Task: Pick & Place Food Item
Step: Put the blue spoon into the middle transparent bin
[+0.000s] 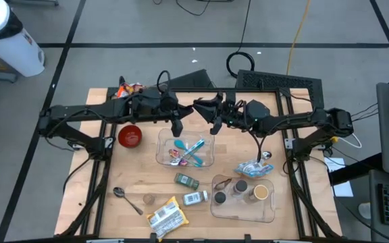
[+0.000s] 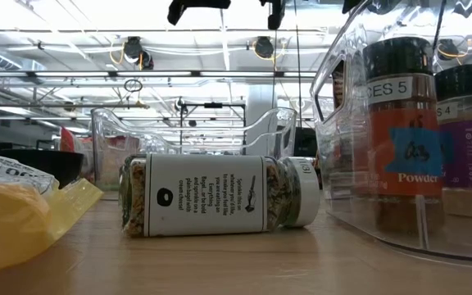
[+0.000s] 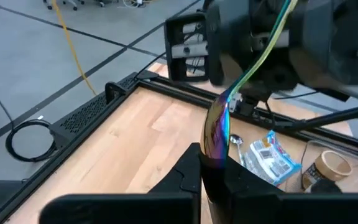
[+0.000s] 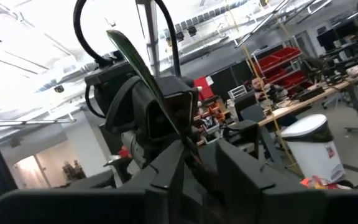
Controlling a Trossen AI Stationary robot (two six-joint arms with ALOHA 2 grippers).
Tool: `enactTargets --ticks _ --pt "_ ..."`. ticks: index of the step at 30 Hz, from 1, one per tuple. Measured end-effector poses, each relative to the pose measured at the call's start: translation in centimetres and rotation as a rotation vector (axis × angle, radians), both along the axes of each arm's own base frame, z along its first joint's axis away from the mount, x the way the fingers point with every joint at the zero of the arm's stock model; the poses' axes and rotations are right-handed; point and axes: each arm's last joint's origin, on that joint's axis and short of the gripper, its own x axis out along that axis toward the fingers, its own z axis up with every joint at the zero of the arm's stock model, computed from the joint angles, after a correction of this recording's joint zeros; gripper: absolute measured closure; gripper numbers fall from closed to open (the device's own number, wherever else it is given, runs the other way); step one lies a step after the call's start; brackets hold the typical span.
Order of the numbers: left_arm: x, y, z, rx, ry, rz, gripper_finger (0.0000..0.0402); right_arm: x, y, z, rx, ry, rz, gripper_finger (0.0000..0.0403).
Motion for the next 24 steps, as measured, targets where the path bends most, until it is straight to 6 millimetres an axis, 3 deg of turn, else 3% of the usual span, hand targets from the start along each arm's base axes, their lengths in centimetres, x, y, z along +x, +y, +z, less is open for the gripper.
enactTargets --ticks 10,14,19,24 --pt "-2.9 0.3 0.7 -0.055 0.067 -0.015 0.0397 -0.4 0.0 0.8 -0.12 -0.043 -0.034 0.0218" --pt "-4.3 0.6 0.5 -0.152 0.134 -0.031 0.0398 -1.3 0.4 1.8 -0.272 -0.02 -0.075 0.0196" --pt "-5.3 1.5 -0.8 -0.307 0.269 -0.09 0.0398 -1.6 1.6 3.7 -0.501 0.215 -0.11 0.0182" --pt "-4.9 2.0 -1.9 -0.433 0.338 -0.154 0.0398 -1.0 3.0 7.1 -0.785 0.508 -0.08 0.0184"
